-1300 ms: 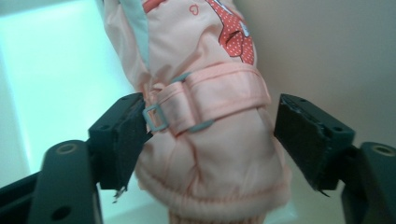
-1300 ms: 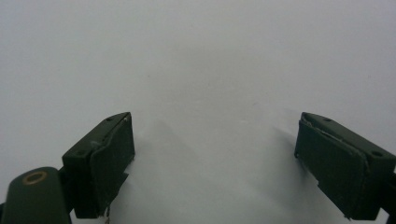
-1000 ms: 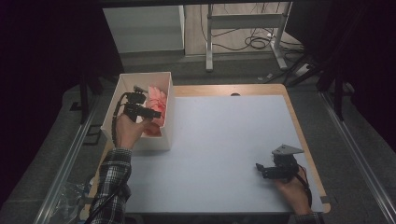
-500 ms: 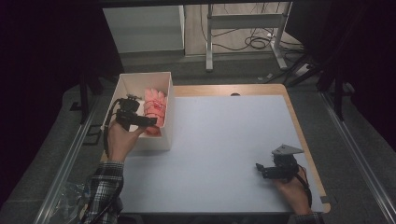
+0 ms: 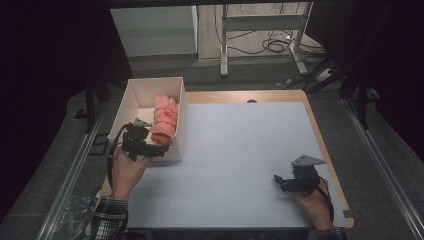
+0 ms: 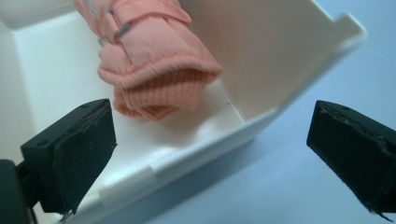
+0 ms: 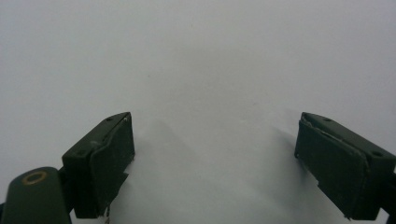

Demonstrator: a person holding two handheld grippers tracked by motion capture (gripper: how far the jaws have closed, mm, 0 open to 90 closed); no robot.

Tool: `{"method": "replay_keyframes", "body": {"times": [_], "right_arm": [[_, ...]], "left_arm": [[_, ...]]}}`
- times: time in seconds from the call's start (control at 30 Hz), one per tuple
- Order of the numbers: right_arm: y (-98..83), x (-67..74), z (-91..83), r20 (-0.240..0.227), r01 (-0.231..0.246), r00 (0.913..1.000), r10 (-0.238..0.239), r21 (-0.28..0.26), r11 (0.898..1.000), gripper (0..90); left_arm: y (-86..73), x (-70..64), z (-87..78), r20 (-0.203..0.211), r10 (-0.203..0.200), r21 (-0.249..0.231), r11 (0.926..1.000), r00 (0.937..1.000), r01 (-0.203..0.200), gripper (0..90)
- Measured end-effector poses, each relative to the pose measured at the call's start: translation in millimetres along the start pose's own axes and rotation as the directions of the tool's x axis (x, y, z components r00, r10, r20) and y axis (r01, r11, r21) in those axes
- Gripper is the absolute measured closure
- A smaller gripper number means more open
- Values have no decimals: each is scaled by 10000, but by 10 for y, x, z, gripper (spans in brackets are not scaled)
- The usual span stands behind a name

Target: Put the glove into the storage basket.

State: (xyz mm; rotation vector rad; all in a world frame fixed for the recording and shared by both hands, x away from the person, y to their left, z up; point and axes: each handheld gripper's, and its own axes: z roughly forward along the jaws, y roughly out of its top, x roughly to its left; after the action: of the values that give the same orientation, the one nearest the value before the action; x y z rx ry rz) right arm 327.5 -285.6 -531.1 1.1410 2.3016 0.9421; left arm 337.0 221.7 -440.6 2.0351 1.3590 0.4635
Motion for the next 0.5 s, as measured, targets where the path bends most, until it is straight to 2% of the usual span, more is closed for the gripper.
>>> {"method": "replay_keyframes", "body": {"times": [0.03,0.17,0.37,0.5], "right_arm": [[0,0,0,0,0,10000,0,0,10000,124],[0,1,0,10,-12,10000,12,-5,10000,124],[0,1,0,11,-10,10000,10,-6,10000,124],[0,2,0,13,-8,10000,8,-9,10000,123]], "left_arm": [[0,0,0,0,0,0,10000,10000,0,15],[-161,-99,-5,52,101,-217,9997,9999,-100,14],[-423,-204,31,498,233,-593,9980,9985,-204,14],[-575,-257,105,944,341,-799,9964,9950,-266,10]]}}
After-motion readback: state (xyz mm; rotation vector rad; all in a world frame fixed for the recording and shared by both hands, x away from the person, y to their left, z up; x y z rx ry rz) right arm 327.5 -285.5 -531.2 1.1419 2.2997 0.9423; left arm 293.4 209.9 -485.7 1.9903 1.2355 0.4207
